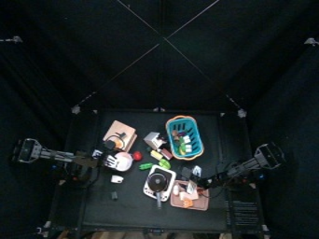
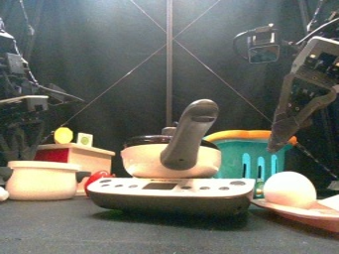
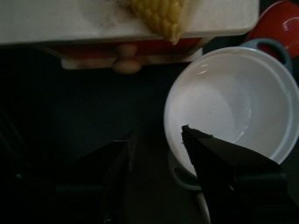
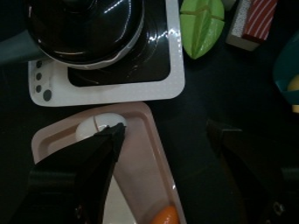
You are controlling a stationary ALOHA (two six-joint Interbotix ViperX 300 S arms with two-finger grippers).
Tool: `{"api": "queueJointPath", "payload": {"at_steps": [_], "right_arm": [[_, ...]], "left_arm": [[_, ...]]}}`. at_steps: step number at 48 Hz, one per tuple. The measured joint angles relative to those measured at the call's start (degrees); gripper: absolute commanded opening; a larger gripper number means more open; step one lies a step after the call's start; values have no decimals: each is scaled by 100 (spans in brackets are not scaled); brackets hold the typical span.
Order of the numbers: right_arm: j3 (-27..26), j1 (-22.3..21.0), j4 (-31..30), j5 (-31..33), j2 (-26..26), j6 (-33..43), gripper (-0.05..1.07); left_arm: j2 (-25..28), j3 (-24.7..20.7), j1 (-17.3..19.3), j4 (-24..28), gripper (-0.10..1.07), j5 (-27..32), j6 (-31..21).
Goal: Grab pot
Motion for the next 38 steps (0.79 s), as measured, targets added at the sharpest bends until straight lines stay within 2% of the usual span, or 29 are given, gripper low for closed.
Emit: {"api": "queueJointPath", "payload": {"at_steps": [18, 28, 38], "right_arm": [[9, -9, -9, -9, 0, 0, 103], [0, -9, -9, -18, 0, 0, 103], [0, -9, -9, -26, 9, 0, 103]], "left_arm": [[149, 123, 369, 18, 79, -475, -18], [510, 167, 510, 53, 67, -861, -9], [668, 167, 527, 62, 51, -923, -18]]}}
